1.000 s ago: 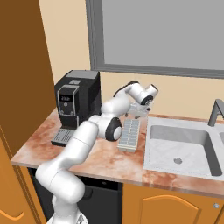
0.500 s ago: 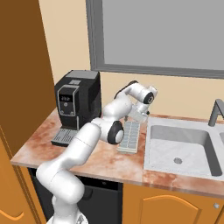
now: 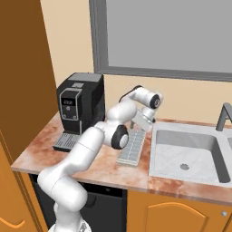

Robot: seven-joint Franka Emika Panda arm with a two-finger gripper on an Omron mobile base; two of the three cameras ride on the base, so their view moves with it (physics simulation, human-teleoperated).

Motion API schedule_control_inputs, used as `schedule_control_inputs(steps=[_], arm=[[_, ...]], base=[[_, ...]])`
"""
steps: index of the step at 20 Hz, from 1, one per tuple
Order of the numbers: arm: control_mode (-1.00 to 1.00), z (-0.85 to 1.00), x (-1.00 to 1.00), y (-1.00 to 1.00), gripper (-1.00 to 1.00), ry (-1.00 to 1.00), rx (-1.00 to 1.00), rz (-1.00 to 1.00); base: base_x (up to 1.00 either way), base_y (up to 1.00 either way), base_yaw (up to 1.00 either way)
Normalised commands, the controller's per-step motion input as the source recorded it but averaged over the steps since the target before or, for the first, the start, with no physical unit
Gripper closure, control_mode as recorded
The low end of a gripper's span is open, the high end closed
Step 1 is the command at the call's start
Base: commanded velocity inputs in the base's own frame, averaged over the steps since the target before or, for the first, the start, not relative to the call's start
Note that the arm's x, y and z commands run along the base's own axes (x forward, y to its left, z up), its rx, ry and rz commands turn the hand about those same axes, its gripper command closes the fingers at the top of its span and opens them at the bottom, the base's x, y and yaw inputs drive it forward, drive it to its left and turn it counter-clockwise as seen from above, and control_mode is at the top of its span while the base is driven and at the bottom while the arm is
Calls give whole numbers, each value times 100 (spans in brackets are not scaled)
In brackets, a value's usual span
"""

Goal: The ice cube tray has been filled with water. Take the tray and place it in the freezer to make ice. Close the freezer door after placing the tray.

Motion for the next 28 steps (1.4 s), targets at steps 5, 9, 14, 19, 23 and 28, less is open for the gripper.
schedule_control_inputs(steps=[5,9,14,19,23,28], arm=[[-100,-4,-100,0,-100,-30,-14,0],[-100,-1,-100,2,-100,-52,-21,-5],[-100,-12,-100,26,-100,-61,-28,-15],[-100,-3,-100,44,-100,-58,-27,-18],[-100,0,-100,49,-100,-50,-22,-15],[-100,14,-83,23,-100,-29,-10,-13]], base=[[0,0,0],[0,0,0],[0,0,0],[0,0,0],[0,0,0],[0,0,0]])
